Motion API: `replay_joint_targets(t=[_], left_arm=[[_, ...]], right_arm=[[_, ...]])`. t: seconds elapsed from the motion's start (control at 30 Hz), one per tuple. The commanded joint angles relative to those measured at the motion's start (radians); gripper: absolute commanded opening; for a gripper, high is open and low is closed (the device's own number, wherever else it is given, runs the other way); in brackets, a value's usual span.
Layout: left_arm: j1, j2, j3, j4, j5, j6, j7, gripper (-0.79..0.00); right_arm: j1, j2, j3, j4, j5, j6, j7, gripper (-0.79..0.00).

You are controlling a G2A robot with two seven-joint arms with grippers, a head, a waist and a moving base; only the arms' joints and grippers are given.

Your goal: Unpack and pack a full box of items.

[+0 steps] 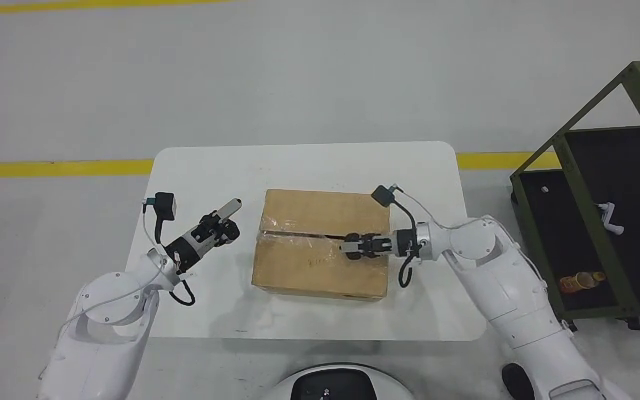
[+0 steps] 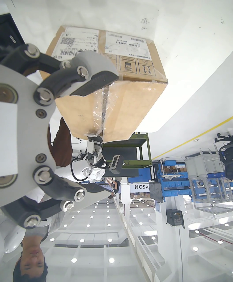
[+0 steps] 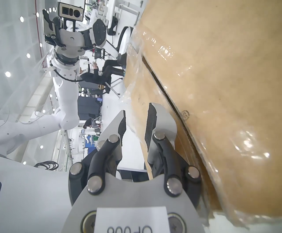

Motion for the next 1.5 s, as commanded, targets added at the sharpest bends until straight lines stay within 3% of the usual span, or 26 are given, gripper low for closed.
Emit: replay_joint_targets(t=[0.0, 0.33, 0.57, 1.13, 1.23, 1.3, 1.33, 1.47], left_arm=[[0.000, 0.000, 0.000, 0.000, 0.000, 0.000, 0.000, 0.000], [0.000, 0.000, 0.000, 0.000, 0.000, 0.000, 0.000, 0.000], [0.000, 0.000, 0.000, 0.000, 0.000, 0.000, 0.000, 0.000], [0.000, 0.000, 0.000, 0.000, 0.000, 0.000, 0.000, 0.000], [0.000, 0.000, 0.000, 0.000, 0.000, 0.000, 0.000, 0.000], [0.000, 0.000, 0.000, 0.000, 0.000, 0.000, 0.000, 0.000], [0.000, 0.000, 0.000, 0.000, 0.000, 0.000, 0.000, 0.000], [0.000, 0.000, 0.000, 0.000, 0.000, 0.000, 0.000, 0.000]], right_arm=[[-0.003, 0.003, 0.005, 0.000, 0.000, -0.002, 0.002, -0.526], [0.017, 0.014, 0.025, 0.022, -0.028, -0.025, -0.008, -0.446], [0.017, 0.018, 0.020, 0.017, -0.039, -0.029, 0.002, -0.431], [0.081, -0.030, -0.141, 0.093, 0.035, -0.089, 0.007, -0.422], [0.100, -0.040, -0.164, 0.116, 0.044, -0.100, -0.002, -0.480], [0.110, -0.044, -0.173, 0.129, 0.047, -0.105, -0.006, -0.622], [0.115, -0.045, -0.175, 0.135, 0.041, -0.103, -0.008, -0.754], [0.133, -0.037, -0.163, 0.127, -0.017, -0.064, -0.004, -0.785]])
